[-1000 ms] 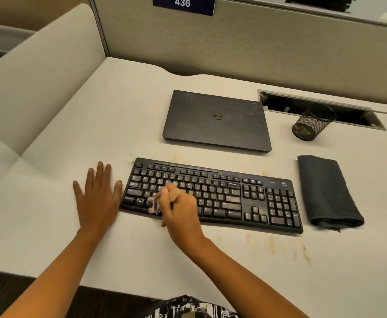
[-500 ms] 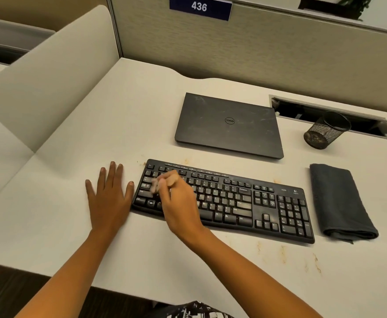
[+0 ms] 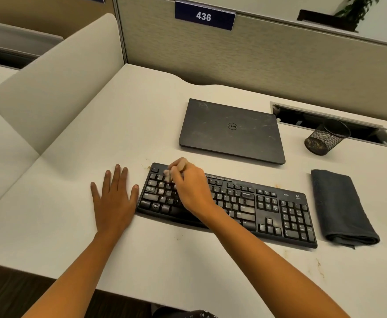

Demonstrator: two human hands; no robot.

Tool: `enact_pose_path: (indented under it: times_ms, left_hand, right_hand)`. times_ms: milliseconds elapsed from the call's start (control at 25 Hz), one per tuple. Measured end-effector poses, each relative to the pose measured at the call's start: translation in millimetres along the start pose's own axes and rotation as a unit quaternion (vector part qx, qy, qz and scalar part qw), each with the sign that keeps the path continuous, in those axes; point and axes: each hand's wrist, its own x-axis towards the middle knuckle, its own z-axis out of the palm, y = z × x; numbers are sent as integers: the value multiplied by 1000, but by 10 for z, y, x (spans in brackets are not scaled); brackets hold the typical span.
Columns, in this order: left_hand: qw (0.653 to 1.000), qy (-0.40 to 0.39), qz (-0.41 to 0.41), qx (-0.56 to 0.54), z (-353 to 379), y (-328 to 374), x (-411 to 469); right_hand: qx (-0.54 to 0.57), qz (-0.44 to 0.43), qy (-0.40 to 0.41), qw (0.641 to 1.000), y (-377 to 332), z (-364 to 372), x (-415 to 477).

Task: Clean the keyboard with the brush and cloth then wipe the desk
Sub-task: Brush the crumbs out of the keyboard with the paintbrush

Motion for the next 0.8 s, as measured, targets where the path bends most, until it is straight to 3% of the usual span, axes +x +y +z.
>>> enact_pose_path:
  times_ms: [80, 200, 400, 800]
  left_hand:
    - [1000, 1, 1, -1, 3, -8, 6]
    - [1000, 2, 4, 4, 11, -18, 8]
    - [1000, 1, 1, 0, 3, -9, 22]
    - [1000, 7, 5, 3, 19, -9, 19]
  right_hand:
    - [22, -7, -51, 998, -134, 16, 23]
    - [45, 3, -31, 999, -276, 84, 134]
    - [77, 125, -21, 989, -74, -227, 168]
    - [53, 214, 177, 959, 1016, -1734, -564]
